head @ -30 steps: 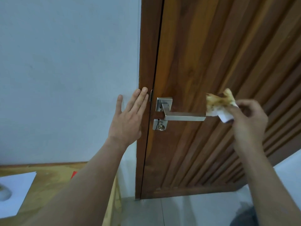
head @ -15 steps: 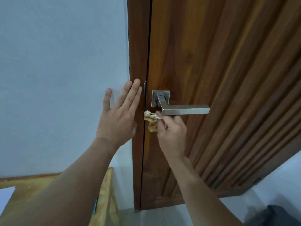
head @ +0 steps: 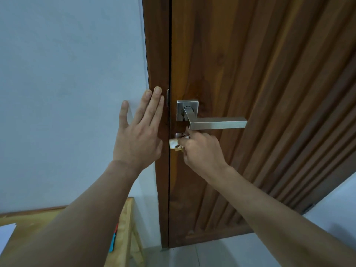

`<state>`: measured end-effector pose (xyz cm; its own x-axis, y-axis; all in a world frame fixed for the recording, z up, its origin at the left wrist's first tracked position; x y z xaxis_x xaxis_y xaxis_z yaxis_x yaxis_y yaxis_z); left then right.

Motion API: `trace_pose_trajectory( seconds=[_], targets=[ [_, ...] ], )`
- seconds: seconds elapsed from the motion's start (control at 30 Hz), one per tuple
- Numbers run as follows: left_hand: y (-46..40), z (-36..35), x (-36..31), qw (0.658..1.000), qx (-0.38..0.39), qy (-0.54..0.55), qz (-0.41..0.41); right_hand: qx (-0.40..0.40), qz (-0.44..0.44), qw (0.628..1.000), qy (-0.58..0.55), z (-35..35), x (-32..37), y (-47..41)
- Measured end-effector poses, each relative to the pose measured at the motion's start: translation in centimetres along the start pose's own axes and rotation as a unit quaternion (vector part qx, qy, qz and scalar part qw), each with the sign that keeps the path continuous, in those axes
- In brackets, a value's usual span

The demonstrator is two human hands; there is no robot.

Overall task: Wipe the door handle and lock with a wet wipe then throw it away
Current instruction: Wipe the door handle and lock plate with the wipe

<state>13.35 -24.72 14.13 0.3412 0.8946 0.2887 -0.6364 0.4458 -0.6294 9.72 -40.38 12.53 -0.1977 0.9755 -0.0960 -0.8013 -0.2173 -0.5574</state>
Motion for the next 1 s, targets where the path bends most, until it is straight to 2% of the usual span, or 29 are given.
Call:
trace_pose_trajectory(
  seconds=[0.1,0.3,0.37,0.4,0.43,0.5,0.53,0.57,0.6,0.63,0.7,0.77,0.83,0.9,1.0],
  targets=[
    [0.0,0.0,-0.1,1.000,-0.002,0.003,0.001,0.002,-0.045,0.999,-0.028,0.4,0.2,0.0],
    [0.0,-0.4,0.0,1.000,-0.005,-0.007,-0.003,-0.036,-0.043,0.997,-0.043,-2.0,1.0,1.1],
    [0.0,-0.5,0.0,1.000,-0.009,-0.007,-0.001,-0.062,-0.097,0.991,-0.072,-2.6,0.4,1.1],
    [0.0,-0.5,0.0,1.000,-0.011,-0.007,0.000,-0.082,-0.154,0.978,-0.115,-2.6,0.0,1.1],
    [0.0,-0.6,-0.1,1.000,-0.012,-0.007,0.001,-0.104,-0.235,0.950,-0.176,-2.4,-0.6,1.2],
    [0.0,-0.7,-0.1,1.000,-0.015,-0.006,0.003,-0.164,-0.396,0.848,-0.311,-2.1,-2.2,1.4],
    [0.0,-0.8,-0.2,1.000,-0.016,-0.006,0.004,-0.188,-0.437,0.801,-0.363,-2.0,-2.6,1.5],
    [0.0,-0.8,-0.2,1.000,-0.017,-0.005,0.004,-0.207,-0.450,0.771,-0.401,-1.8,-2.7,1.7],
    [-0.1,-0.8,-0.3,1.000,-0.018,-0.002,0.006,-0.218,-0.443,0.758,-0.426,-1.6,-2.4,1.8],
    [0.0,-0.8,-0.3,1.000,-0.019,0.001,0.008,-0.218,-0.422,0.768,-0.430,-1.5,-2.0,1.9],
    [0.0,-0.9,-0.3,1.000,-0.020,0.000,0.010,-0.186,-0.341,0.838,-0.383,-1.8,-0.8,1.6],
    [0.0,-1.0,-0.3,1.000,-0.021,-0.001,0.007,-0.124,-0.221,0.914,-0.318,-2.3,0.3,0.6],
    [0.0,-1.0,-0.1,1.000,-0.021,-0.003,0.005,-0.081,-0.117,0.963,-0.227,-2.3,0.6,-0.3],
    [0.1,-1.0,-0.1,1.000,-0.018,-0.005,0.003,-0.066,-0.064,0.986,-0.142,-1.7,0.5,-0.6],
    [0.1,-1.0,-0.1,1.000,-0.016,-0.003,0.000,-0.037,-0.004,0.998,-0.055,-0.7,0.0,-0.1]
  ],
)
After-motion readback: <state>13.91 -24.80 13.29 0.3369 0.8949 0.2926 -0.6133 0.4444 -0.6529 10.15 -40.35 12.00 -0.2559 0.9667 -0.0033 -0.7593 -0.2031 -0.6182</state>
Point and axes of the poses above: each hand's wrist, its own y-axis away from the middle knuckle, its own z-axis out of the back of the hand, x = y × z, the point moved 2 cm from there along -y, towards the middle knuckle, and after that the axes turned 1 degree about x, right-handed, at the moved point
